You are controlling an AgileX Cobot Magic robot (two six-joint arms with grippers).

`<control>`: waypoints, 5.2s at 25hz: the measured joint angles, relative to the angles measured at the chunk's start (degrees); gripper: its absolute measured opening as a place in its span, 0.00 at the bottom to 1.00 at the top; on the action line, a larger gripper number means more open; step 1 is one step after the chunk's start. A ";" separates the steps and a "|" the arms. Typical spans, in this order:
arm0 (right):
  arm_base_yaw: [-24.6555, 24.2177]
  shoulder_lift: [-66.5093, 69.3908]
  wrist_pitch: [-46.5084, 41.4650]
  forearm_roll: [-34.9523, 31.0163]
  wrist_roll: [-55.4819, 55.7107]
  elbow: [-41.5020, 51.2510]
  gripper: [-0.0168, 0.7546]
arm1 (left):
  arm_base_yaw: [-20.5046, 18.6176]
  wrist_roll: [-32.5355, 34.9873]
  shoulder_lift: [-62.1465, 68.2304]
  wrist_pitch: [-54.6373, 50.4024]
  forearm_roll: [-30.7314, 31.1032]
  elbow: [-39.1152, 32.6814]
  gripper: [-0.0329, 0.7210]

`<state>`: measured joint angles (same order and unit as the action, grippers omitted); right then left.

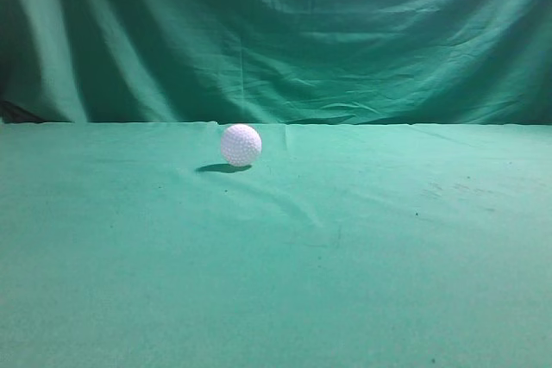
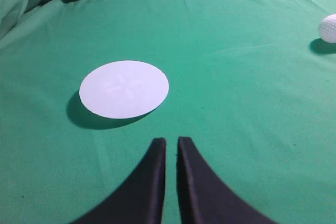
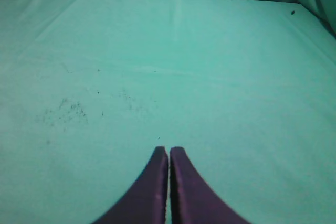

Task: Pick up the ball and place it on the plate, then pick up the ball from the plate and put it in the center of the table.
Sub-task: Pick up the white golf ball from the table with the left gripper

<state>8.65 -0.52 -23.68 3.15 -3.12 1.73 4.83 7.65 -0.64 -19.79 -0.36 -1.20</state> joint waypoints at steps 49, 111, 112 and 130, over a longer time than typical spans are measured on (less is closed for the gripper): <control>0.00 0.00 0.00 0.00 0.00 0.00 0.02 | 0.00 -22.68 11.62 14.07 -2.99 15.05 0.12; 0.00 0.00 0.00 0.00 0.00 0.00 0.02 | 23.30 24.47 117.92 -16.70 -20.37 85.04 0.90; 0.00 0.00 0.00 0.00 0.00 0.00 0.02 | 23.40 24.47 118.20 -16.27 -20.04 85.04 0.90; 0.00 0.00 0.00 0.00 0.00 0.00 0.02 | 23.39 24.63 118.04 -15.61 -16.88 85.60 0.45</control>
<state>8.65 -0.52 -23.68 3.15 -3.12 1.73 28.22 32.28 117.40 -35.40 -17.24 84.40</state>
